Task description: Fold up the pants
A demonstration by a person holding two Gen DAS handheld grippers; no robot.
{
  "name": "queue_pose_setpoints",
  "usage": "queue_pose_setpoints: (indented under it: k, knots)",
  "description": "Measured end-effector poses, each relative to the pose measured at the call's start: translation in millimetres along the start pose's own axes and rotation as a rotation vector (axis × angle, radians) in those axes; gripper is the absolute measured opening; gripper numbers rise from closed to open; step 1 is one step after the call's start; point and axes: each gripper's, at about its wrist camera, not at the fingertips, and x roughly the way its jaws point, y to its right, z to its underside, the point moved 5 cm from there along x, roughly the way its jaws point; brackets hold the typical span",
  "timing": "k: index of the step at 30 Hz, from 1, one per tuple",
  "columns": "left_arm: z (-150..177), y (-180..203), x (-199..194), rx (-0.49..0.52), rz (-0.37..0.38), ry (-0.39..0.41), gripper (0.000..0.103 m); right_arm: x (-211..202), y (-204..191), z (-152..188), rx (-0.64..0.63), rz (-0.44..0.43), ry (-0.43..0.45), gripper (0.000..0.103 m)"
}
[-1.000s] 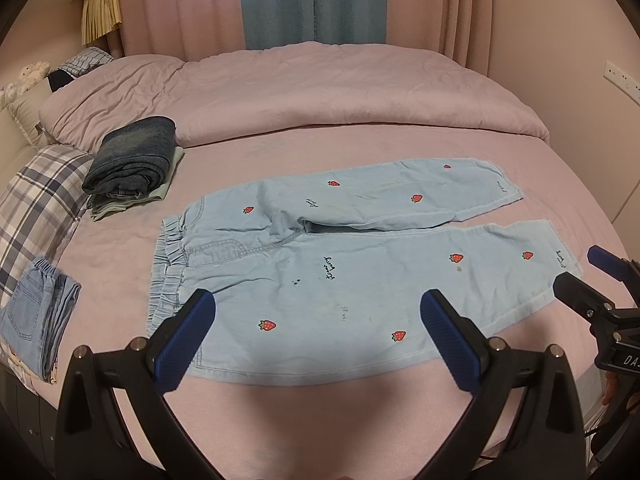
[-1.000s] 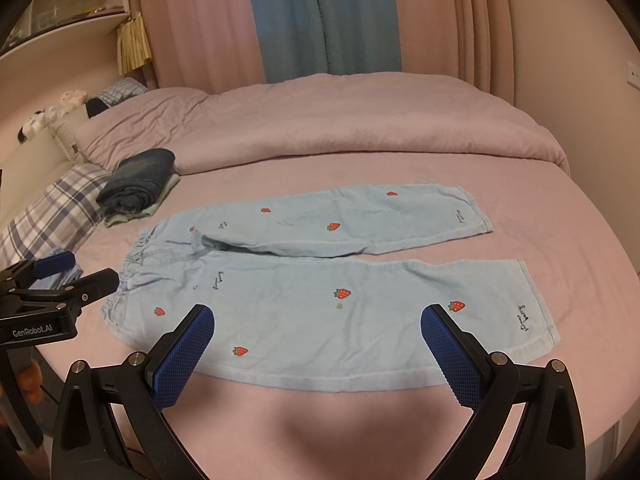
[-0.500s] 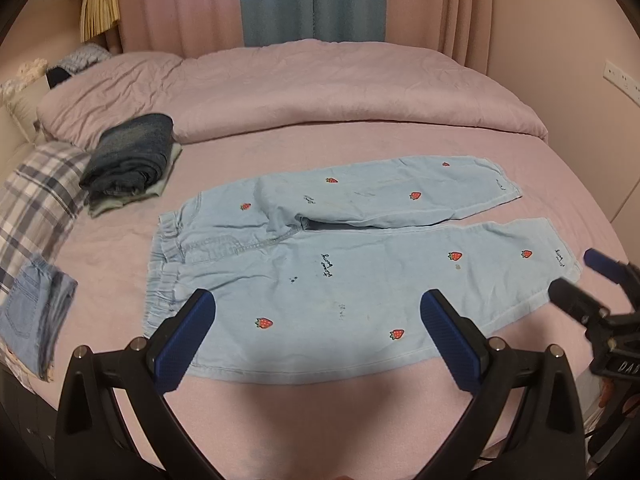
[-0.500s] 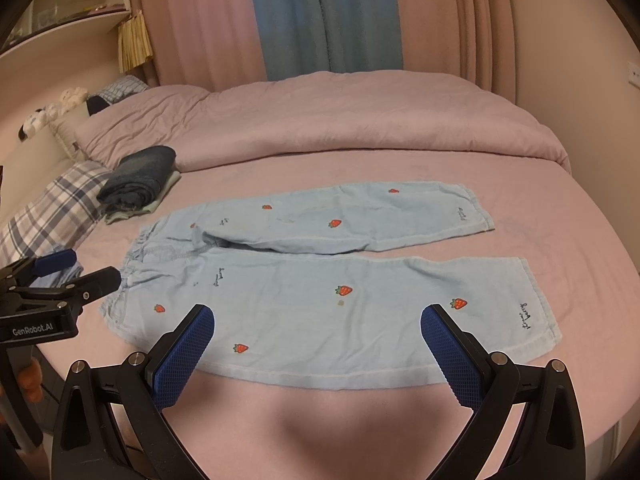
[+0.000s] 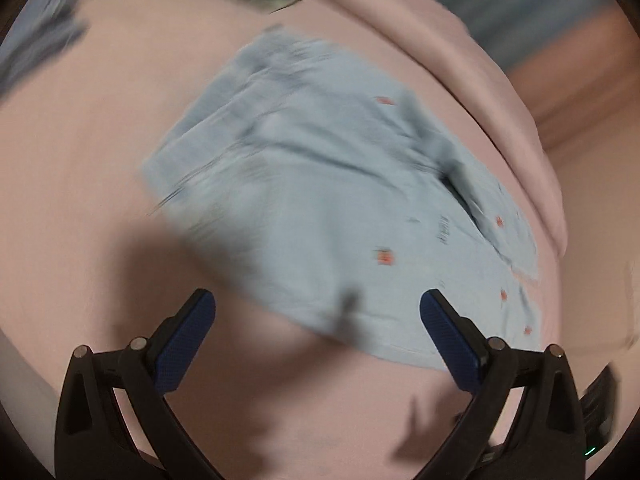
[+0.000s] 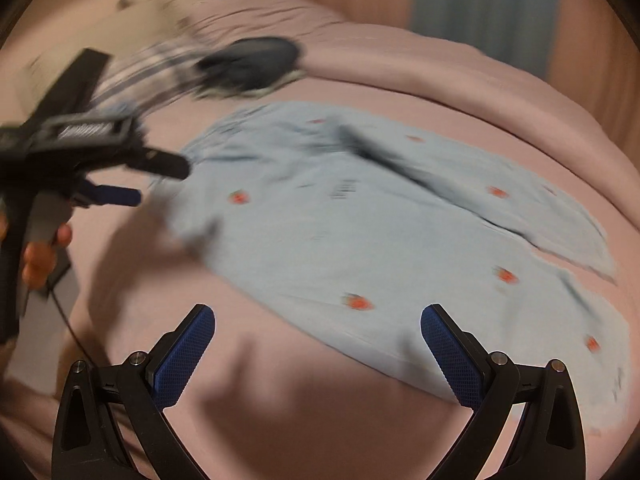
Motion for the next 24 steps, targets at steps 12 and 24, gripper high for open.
queue_pose_setpoints:
  k: [12,24]
  knots:
    - [-24,-12,12,-0.116,0.042,0.064,0.05,58,-41,-9,-0.303,0.08,-0.025,0.064]
    - [-17,-27,-6,-0.042,-0.004,0.099,0.016,45,-51,-8,-0.276,-0.058,-0.105,0.015]
